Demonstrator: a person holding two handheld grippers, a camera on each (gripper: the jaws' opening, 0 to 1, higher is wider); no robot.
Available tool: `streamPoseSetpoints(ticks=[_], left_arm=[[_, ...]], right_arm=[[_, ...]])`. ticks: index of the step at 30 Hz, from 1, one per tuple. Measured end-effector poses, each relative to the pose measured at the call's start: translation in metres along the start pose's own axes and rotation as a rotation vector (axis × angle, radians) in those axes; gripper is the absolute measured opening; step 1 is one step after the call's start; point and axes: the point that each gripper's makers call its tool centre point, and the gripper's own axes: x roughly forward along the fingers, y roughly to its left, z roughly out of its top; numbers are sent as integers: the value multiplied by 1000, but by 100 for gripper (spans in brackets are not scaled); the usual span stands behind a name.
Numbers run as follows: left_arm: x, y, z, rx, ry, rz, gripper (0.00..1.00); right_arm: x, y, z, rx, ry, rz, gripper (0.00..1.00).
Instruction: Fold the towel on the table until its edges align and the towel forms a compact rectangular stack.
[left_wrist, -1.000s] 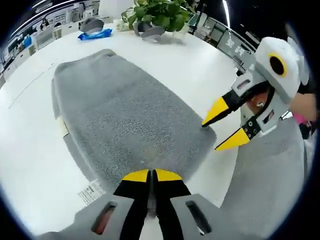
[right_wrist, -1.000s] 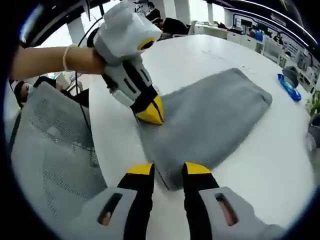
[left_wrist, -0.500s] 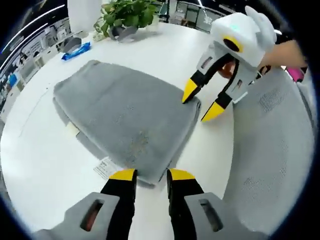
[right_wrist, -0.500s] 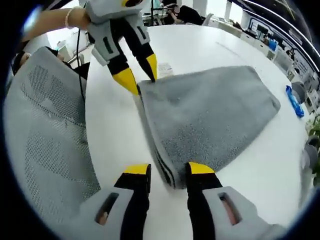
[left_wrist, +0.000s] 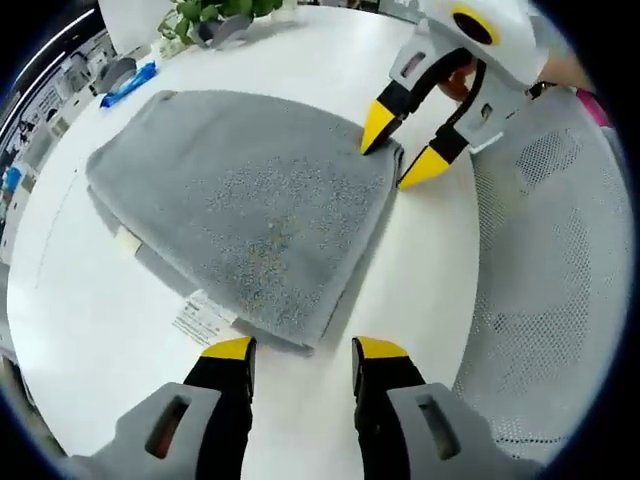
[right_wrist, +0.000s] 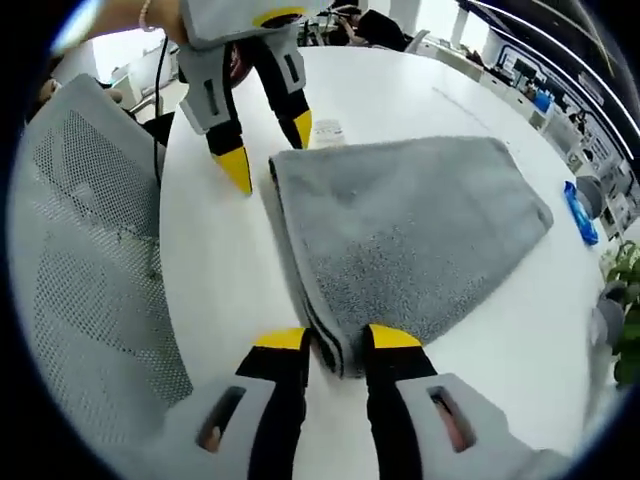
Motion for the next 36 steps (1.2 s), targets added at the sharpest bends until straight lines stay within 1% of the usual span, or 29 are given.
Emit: streamPoseSetpoints(ticks=[3,7,9,12,16,18,20,23,25,27,28,32,33,34,36], left_arm=[[1,0,1,21,28,-8,40],[1,1,1,41,42,-15,39],[1,1,1,49,41,-16,38],[0,5,1,38,36,-14,34],[1,11,3,26,31,-8,26],[1,12,4,7,26,-2,23],[1,11,4,-1,13,8,21],[1,7,7,-7,-24,23,14],[3,10,11,-13,-62,61,7],[2,9,11,-7,-79,89,6],[2,9,11,-21,-95,108,6],[1,10,10,-90,-124,149,6],[1,9,9,-115,-118,150,6],[0,7,7,-156,-97,147,6],[0,5,8,-154,-92,150,6]], right_arm=[[-1,-1,1,9,-2,-2,19],[-1,-4,1,19,-16,-26,16],[0,-4,1,25,-19,-27,16],[0,-5,1,28,-14,-39,14],[0,-7,1,34,-8,-53,12],[0,-7,1,32,-8,-60,11],[0,-8,1,23,-10,-66,9],[0,-9,0,14,-21,-77,7],[-1,-10,1,19,-23,-81,6],[-1,-10,1,28,-20,-81,6],[-1,-11,1,48,-17,-82,5],[-1,-12,1,88,-10,-73,5],[-1,-12,1,91,-9,-71,4],[-2,-12,1,95,-7,-69,4],[-3,-12,2,100,2,-64,4]])
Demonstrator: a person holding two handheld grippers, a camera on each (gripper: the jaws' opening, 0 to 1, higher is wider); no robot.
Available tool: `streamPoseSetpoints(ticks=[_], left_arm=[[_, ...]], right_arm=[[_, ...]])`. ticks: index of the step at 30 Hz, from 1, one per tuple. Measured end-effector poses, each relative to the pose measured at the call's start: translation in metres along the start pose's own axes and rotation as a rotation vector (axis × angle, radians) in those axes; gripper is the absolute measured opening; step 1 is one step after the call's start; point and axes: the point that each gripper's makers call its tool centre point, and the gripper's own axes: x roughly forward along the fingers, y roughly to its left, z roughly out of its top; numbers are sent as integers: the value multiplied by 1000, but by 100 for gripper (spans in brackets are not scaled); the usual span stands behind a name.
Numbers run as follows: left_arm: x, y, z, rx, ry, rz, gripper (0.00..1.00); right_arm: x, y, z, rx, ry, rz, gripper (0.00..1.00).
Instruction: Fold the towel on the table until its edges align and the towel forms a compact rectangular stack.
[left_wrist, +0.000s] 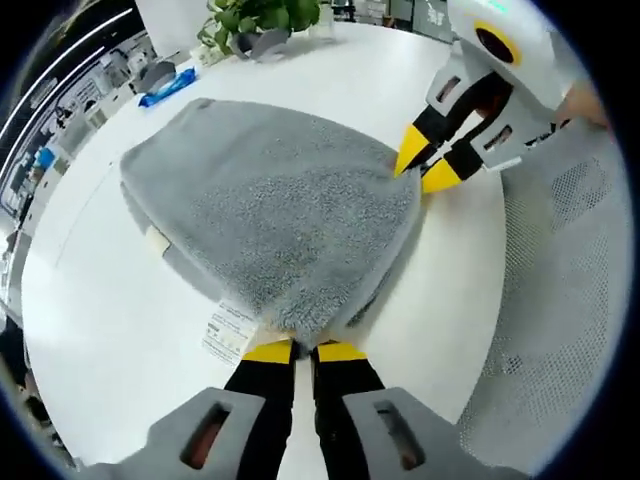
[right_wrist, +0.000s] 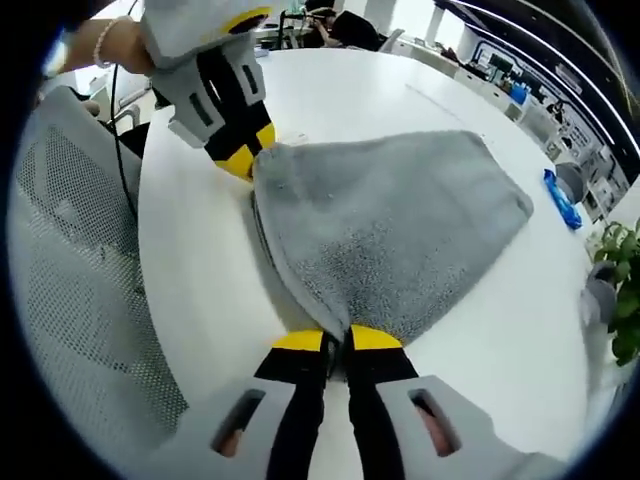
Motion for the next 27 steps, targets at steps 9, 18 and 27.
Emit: streamPoseSetpoints(ticks=[9,18,27], left_arm=[[-27,-5,15,5,-52,12,6],[-61,-8,26,-43,-151,28,6],[-90,-16,34,-44,-196,47,6]], right_arm=[[-25,-6,6,15,-6,-18,4],[-64,-3,20,59,-72,-18,4],[-95,1,31,54,-105,-35,4]])
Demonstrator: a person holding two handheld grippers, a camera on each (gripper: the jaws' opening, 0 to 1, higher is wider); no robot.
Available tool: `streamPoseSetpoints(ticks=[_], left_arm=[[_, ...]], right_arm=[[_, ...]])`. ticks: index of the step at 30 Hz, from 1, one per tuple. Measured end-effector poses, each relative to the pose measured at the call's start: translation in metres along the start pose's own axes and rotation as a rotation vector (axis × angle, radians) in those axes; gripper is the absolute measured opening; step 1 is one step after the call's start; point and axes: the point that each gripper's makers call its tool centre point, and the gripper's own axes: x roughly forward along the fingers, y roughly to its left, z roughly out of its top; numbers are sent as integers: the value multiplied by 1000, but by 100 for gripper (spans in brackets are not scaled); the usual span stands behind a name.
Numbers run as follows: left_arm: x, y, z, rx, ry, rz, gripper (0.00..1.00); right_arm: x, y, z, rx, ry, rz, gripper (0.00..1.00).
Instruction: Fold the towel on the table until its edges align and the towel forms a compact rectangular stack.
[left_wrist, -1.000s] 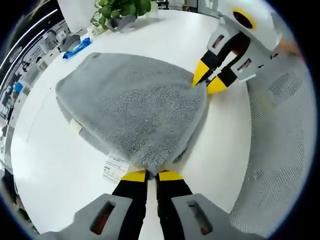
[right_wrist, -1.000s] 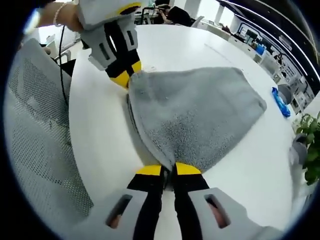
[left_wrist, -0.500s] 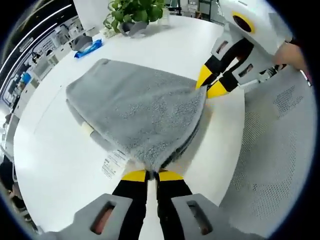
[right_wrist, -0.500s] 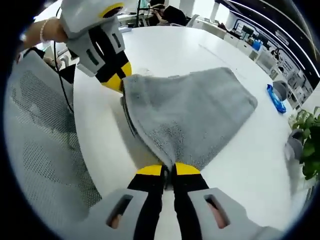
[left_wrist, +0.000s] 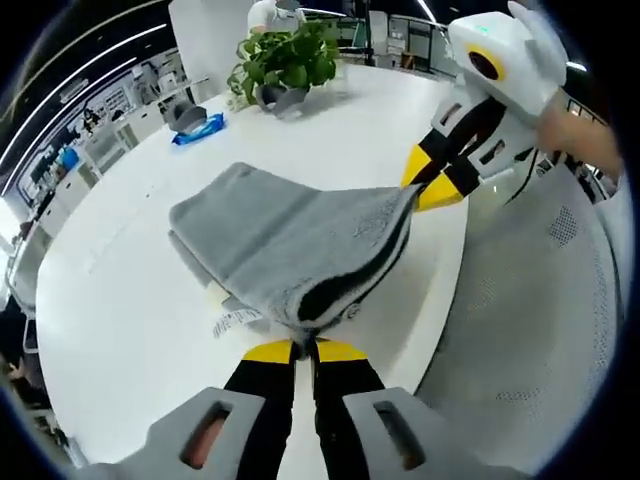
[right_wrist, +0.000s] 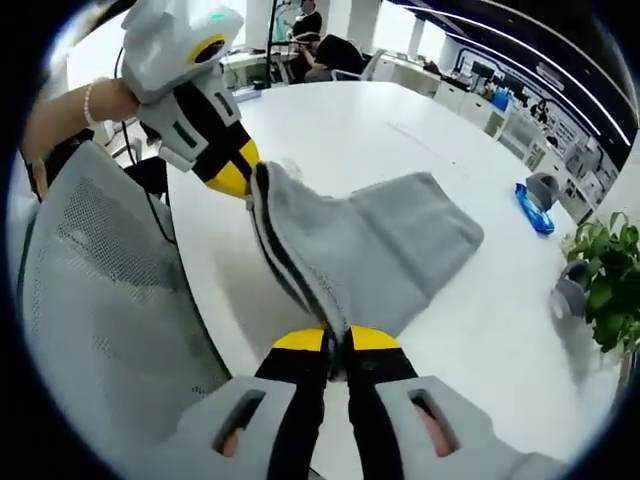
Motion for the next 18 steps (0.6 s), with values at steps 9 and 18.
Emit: streamPoseSetpoints(ticks=[9,18], left_arm=[[-25,-3,12,1,-31,10,6],[-33,-7,17,-33,-46,5,6]], right_arm=[[-23,4,10,70,-52,3,4],[-34,3,15,63,-61,-16,4]])
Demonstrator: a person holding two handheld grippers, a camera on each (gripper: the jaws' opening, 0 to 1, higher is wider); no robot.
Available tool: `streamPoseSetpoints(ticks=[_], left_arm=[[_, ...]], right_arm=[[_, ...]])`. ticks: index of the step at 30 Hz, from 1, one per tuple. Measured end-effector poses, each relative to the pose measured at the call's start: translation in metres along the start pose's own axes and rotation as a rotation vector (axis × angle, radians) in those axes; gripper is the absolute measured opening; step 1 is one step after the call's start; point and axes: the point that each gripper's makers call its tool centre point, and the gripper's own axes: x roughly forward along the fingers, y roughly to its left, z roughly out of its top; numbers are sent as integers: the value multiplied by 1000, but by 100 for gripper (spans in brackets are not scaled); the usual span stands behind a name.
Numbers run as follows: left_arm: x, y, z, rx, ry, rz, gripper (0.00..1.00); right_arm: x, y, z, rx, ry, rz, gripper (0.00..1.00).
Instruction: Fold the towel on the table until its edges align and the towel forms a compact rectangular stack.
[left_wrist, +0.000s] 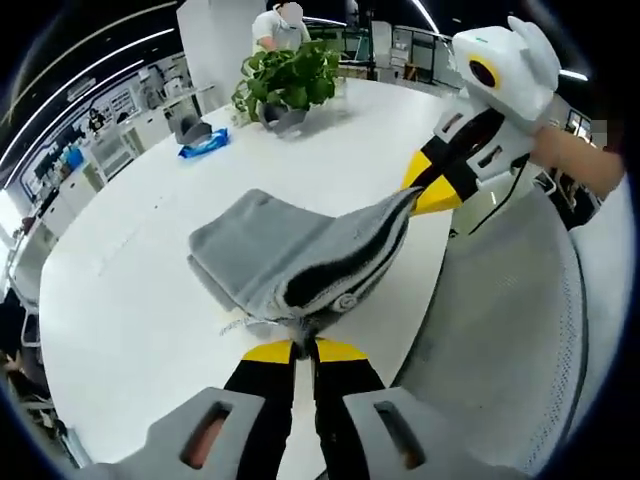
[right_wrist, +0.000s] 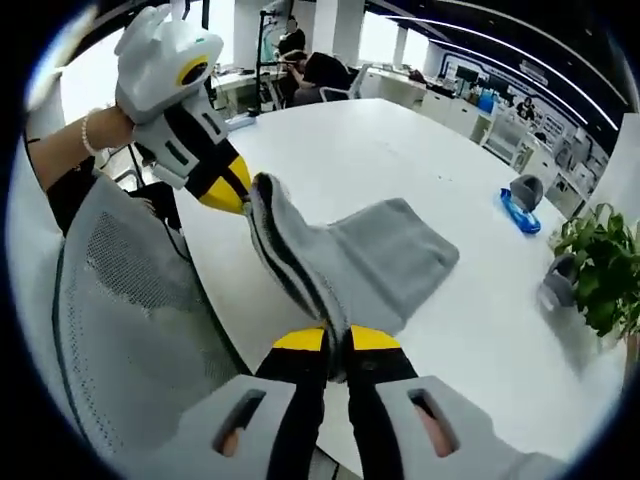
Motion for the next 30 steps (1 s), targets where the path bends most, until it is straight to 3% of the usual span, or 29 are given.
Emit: streamPoseSetpoints(ticks=[10,20,30], left_arm=[[-2,18,24,41,-29,40,6],[5,55,59,34,-84,108,6],[27,76,69,11,-66,141,6]], right_arm=[[-2,-23,21,-32,-12,-35,4],[1,-66,53,-80,-27,-91,4],[15,-92,62,-83,-12,-100,5]])
